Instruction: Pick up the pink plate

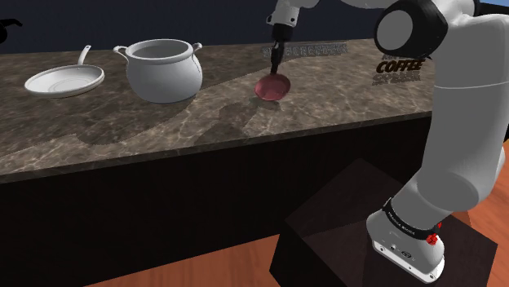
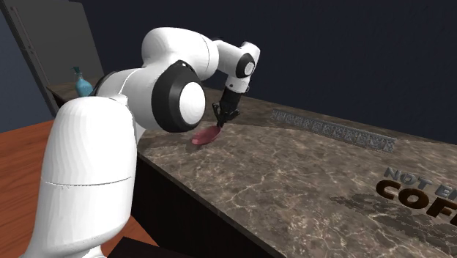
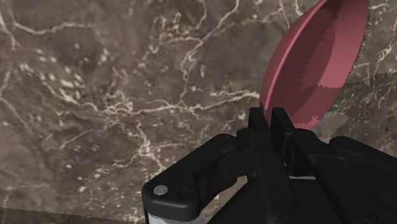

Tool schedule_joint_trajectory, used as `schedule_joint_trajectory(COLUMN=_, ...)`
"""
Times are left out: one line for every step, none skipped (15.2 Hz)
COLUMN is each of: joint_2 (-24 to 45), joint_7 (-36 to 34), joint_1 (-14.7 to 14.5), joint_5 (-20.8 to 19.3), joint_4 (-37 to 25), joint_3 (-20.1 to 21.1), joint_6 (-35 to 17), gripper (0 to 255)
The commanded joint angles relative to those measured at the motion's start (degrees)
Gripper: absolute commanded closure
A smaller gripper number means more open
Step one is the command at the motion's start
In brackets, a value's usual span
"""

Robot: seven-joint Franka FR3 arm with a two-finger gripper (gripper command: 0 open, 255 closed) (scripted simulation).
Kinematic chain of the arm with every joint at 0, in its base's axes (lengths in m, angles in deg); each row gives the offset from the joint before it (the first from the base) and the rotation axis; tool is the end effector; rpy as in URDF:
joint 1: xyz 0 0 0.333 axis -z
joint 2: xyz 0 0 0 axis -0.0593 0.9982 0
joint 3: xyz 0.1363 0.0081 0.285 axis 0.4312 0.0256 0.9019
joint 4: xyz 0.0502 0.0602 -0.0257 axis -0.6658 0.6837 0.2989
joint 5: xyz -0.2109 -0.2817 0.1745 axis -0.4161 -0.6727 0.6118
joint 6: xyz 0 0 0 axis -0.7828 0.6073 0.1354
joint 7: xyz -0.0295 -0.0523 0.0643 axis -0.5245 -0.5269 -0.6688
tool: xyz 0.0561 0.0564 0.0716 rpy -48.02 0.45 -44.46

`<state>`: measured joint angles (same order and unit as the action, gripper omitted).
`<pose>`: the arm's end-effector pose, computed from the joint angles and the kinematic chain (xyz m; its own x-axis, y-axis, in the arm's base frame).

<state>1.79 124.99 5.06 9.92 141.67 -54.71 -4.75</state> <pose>0.6676 -0.0776 0.4747 0.8518 0.5227 0.0362 0.4963 -0.7827 -0.3756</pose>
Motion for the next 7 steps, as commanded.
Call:
schedule_joint_trajectory(joint_2=0.1, joint_7=-0.4, joint_1=0.2, joint_5=0.0, joint_4=-1.7, joint_3=0.0, joint_6=1.5, gripper=255)
schedule_joint_trajectory(joint_2=0.2, joint_7=-0.7, joint_1=0.3, joint_5=0.1, joint_4=-2.6, joint_3=0.0, joint_6=2.3, gripper=255)
schedule_joint_trajectory(joint_2=0.3, joint_7=-0.9, joint_1=0.4, joint_5=0.1, joint_4=-3.5, joint_3=0.0, joint_6=3.1, gripper=255)
schedule_joint_trajectory(joint_2=0.4, joint_7=-1.2, joint_1=0.5, joint_5=0.1, joint_4=-4.5, joint_3=0.0, joint_6=3.9, gripper=255)
schedule_joint_trajectory(joint_2=0.6, joint_7=-1.4, joint_1=0.6, joint_5=0.2, joint_4=-5.5, joint_3=0.1, joint_6=4.7, gripper=255)
schedule_joint_trajectory(joint_2=0.6, joint_7=-1.4, joint_1=0.6, joint_5=0.2, joint_4=-5.7, joint_3=0.1, joint_6=4.8, gripper=255)
schedule_joint_trajectory(joint_2=0.6, joint_7=-1.4, joint_1=0.6, joint_5=0.2, joint_4=-5.7, joint_3=0.1, joint_6=4.9, gripper=255)
